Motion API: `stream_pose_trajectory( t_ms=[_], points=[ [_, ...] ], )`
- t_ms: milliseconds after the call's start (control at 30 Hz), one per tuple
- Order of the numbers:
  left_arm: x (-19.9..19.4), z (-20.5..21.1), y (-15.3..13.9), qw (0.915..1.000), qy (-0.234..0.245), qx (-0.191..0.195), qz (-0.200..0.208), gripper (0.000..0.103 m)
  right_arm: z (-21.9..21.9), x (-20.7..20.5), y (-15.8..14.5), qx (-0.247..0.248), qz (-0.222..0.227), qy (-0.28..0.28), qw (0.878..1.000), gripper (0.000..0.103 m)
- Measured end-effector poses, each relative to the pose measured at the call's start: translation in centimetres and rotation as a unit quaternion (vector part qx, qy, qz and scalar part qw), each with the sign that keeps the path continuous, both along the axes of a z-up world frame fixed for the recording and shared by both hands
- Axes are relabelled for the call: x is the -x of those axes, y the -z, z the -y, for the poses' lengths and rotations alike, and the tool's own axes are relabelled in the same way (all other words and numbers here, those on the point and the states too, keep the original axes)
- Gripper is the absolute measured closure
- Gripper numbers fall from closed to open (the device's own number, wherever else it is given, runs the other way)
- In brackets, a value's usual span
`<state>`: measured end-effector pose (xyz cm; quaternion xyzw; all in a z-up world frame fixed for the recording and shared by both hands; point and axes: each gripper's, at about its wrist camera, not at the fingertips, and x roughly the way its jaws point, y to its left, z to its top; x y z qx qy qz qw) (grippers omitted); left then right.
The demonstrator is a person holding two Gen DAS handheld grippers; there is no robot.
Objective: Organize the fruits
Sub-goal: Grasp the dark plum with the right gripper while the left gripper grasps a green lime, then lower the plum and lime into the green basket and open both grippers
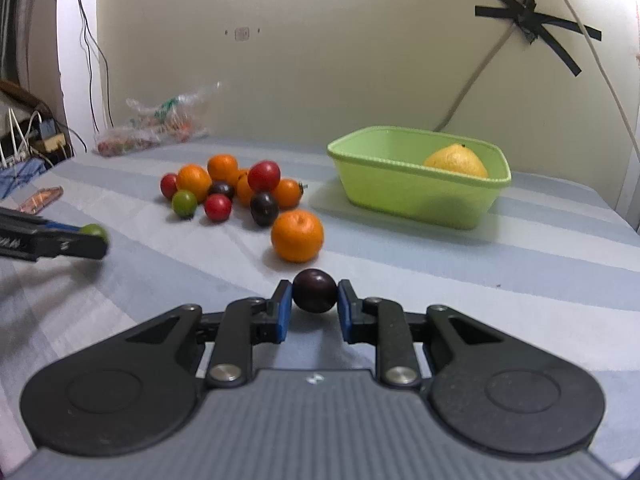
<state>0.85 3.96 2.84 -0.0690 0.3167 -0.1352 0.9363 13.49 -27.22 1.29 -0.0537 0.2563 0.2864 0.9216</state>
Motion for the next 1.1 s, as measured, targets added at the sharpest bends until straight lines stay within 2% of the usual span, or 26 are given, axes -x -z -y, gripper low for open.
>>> stream_pose_trajectory(
  t_ms=[233,300,433,600,700,800,867,900,1000,1100],
  points=[
    [-6.8,4.8,-4.1,0.9975,0.054,0.007,0.045,0.072,0.5,-2.6,-2.5,-0.019,0.060,0.016,0.998,0.076],
    [-9.3,6.2,-4.8,0.9966,0.066,0.014,0.046,0.072,0.4,-4.2,-3.2,-0.020,0.075,0.022,0.997,0.076],
    [-14.6,9.1,-5.1,0.9954,0.089,0.027,0.021,0.072,-0.3,-7.3,-3.7,-0.015,0.092,0.026,0.995,0.076],
    [-20.7,11.3,-4.1,0.9948,0.093,0.035,-0.021,0.072,-1.0,-10.8,-3.1,-0.004,0.086,0.033,0.996,0.076],
    [-22.9,12.0,-2.8,0.9949,0.084,0.031,-0.046,0.071,-0.8,-12.2,-2.6,-0.012,0.071,0.041,0.997,0.076],
    [-23.9,12.3,-1.5,0.9939,0.085,0.031,-0.064,0.071,-0.8,-12.5,-2.1,-0.015,0.068,0.042,0.997,0.075],
    [-24.0,12.4,-1.2,0.9945,0.084,0.026,-0.057,0.063,-1.1,-12.4,-1.8,-0.006,0.070,0.039,0.997,0.075],
    [-24.0,12.4,-1.2,0.9946,0.084,0.025,-0.055,0.063,-1.1,-12.3,-1.7,-0.005,0.075,0.039,0.996,0.075],
    [-23.8,11.6,-1.9,0.9945,0.080,0.042,-0.054,0.063,-0.9,-12.2,-1.7,-0.012,0.074,0.037,0.997,0.074],
    [-21.9,9.4,-3.8,0.9949,0.071,0.067,-0.026,0.063,-0.3,-12.2,-1.9,-0.028,0.070,0.037,0.996,0.074]
  ],
)
